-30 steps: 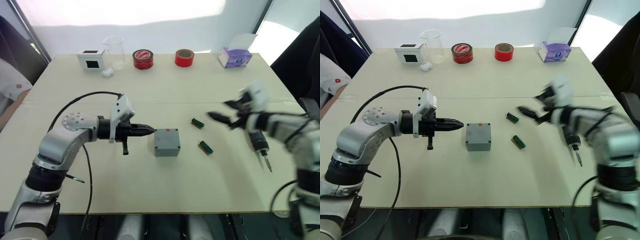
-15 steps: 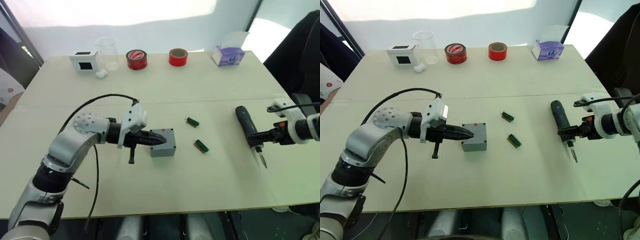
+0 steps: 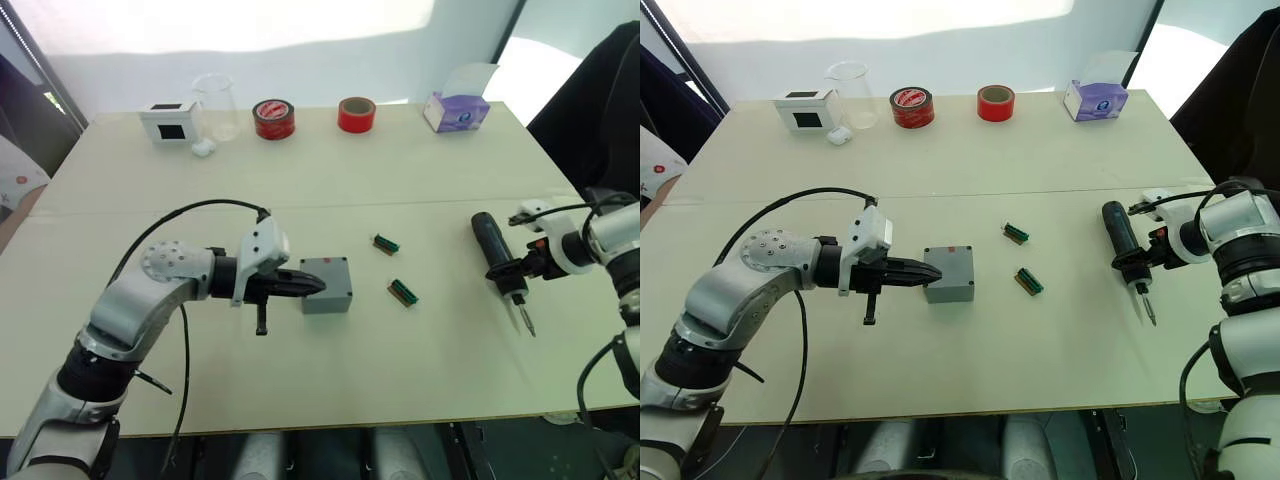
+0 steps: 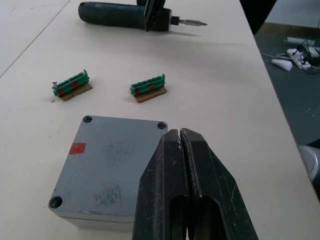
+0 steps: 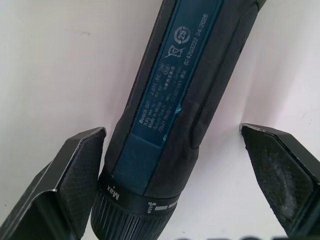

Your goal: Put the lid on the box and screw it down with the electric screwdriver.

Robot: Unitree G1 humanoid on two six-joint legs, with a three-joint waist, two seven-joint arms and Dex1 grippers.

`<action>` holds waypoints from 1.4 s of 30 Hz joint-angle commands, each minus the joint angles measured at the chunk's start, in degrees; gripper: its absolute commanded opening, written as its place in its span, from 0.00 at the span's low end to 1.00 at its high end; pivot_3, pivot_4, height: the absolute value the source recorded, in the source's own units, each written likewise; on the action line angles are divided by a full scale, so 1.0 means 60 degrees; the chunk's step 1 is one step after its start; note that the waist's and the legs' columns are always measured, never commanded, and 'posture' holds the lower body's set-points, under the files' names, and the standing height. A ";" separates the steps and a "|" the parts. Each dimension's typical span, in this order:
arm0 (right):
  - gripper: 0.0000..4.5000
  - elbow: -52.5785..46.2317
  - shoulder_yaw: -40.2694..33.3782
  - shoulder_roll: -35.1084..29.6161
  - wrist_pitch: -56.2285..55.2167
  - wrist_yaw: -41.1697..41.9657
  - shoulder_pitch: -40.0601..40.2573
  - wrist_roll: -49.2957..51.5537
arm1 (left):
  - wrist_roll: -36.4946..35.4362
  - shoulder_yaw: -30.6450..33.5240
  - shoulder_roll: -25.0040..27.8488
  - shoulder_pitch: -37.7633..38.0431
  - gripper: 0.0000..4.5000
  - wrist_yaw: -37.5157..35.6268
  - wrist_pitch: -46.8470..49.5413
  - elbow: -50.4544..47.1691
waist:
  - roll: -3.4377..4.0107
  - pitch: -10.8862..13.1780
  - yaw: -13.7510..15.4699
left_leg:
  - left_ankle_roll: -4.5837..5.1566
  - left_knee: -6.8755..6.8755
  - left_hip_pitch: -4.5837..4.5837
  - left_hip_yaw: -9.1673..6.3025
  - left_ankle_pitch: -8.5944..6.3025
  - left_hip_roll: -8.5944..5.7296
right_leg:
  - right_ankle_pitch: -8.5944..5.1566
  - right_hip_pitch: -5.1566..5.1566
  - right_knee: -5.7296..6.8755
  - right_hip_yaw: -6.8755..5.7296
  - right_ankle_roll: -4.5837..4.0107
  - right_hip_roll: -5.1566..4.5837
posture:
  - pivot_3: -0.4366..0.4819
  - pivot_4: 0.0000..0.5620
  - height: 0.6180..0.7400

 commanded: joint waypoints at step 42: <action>0.41 -1.3312 -0.6063 0.7525 -0.1755 -0.7409 0.4982 0.5131 | 0.1675 -0.0978 -0.1003 -0.1327 0.00 -0.0213 -0.1791 0.3000 | 0.0043 0.0031 0.0073 | -0.0056 -0.0010 -0.0013 -0.0050 0.0035 -0.0074 | 0.0001 -0.0015 0.0046 0.0015 0.0000 -0.0004 | 0.48 0.27 1.00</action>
